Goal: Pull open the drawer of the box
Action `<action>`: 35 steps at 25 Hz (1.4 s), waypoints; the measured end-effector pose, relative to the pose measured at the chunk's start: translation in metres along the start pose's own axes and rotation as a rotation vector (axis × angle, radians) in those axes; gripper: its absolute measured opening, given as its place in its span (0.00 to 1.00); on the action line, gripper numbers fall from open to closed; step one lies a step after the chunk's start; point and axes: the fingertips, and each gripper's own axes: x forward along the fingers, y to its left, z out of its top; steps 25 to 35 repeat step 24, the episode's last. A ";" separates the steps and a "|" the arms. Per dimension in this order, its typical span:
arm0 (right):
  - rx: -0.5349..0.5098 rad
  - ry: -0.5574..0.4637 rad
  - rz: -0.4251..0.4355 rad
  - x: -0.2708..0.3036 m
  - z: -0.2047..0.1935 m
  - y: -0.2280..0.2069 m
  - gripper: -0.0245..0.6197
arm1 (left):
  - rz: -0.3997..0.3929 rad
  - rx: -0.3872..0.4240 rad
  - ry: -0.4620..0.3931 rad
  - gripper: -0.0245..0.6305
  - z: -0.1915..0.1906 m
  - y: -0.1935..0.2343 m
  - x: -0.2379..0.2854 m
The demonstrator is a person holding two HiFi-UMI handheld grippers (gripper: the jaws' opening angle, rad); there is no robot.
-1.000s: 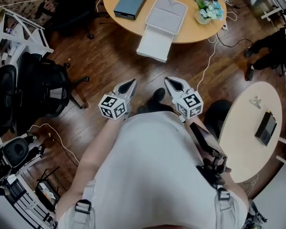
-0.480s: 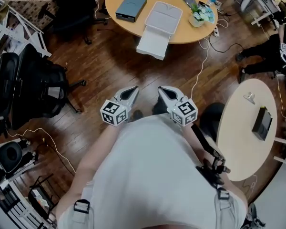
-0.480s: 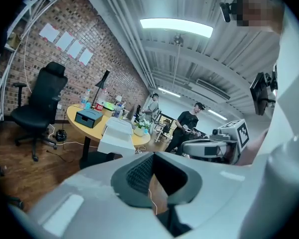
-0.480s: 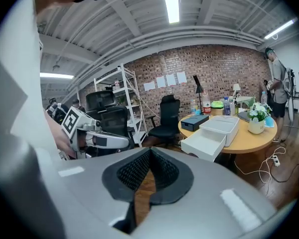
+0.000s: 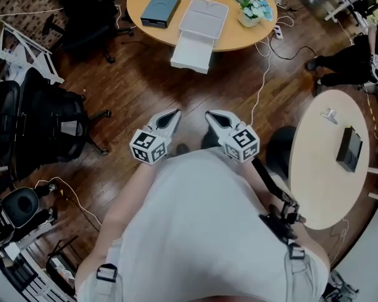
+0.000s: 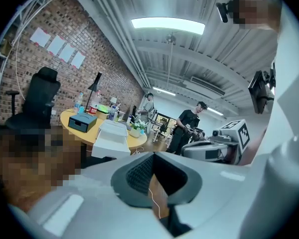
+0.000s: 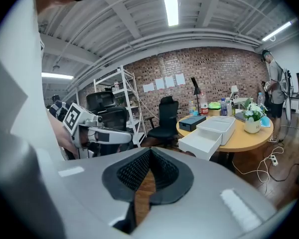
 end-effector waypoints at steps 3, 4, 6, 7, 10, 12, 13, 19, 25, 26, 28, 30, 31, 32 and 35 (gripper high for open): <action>-0.005 -0.004 -0.004 -0.004 -0.003 -0.003 0.05 | -0.014 0.017 0.009 0.04 -0.006 -0.008 0.004; -0.009 -0.006 -0.006 -0.006 -0.004 -0.004 0.05 | -0.017 0.023 0.012 0.04 -0.007 -0.010 0.005; -0.013 -0.009 -0.009 -0.007 -0.004 -0.004 0.05 | -0.017 0.029 0.017 0.04 -0.009 -0.011 0.005; -0.013 -0.009 -0.010 -0.006 -0.005 -0.004 0.05 | -0.017 0.030 0.020 0.04 -0.011 -0.010 0.005; -0.016 0.003 -0.027 0.003 -0.006 -0.002 0.05 | -0.036 0.039 0.025 0.04 -0.012 -0.002 0.000; -0.033 0.004 -0.037 0.006 0.002 0.001 0.05 | -0.057 0.038 0.030 0.04 -0.011 -0.002 -0.002; -0.042 0.008 -0.034 0.006 0.004 0.003 0.05 | -0.056 0.036 0.032 0.04 -0.011 -0.003 -0.002; -0.056 0.001 -0.009 -0.001 0.015 -0.007 0.05 | -0.042 0.045 0.034 0.04 -0.009 -0.015 0.005; -0.071 0.003 -0.006 0.003 0.022 -0.012 0.05 | -0.038 0.060 0.043 0.04 -0.009 -0.011 0.008; -0.071 0.003 -0.006 0.003 0.022 -0.012 0.05 | -0.038 0.060 0.043 0.04 -0.009 -0.011 0.008; -0.071 0.003 -0.006 0.003 0.022 -0.012 0.05 | -0.038 0.060 0.043 0.04 -0.009 -0.011 0.008; -0.071 0.003 -0.006 0.003 0.022 -0.012 0.05 | -0.038 0.060 0.043 0.04 -0.009 -0.011 0.008; -0.071 0.003 -0.006 0.003 0.022 -0.012 0.05 | -0.038 0.060 0.043 0.04 -0.009 -0.011 0.008; -0.071 0.003 -0.006 0.003 0.022 -0.012 0.05 | -0.038 0.060 0.043 0.04 -0.009 -0.011 0.008; -0.071 0.003 -0.006 0.003 0.022 -0.012 0.05 | -0.038 0.060 0.043 0.04 -0.009 -0.011 0.008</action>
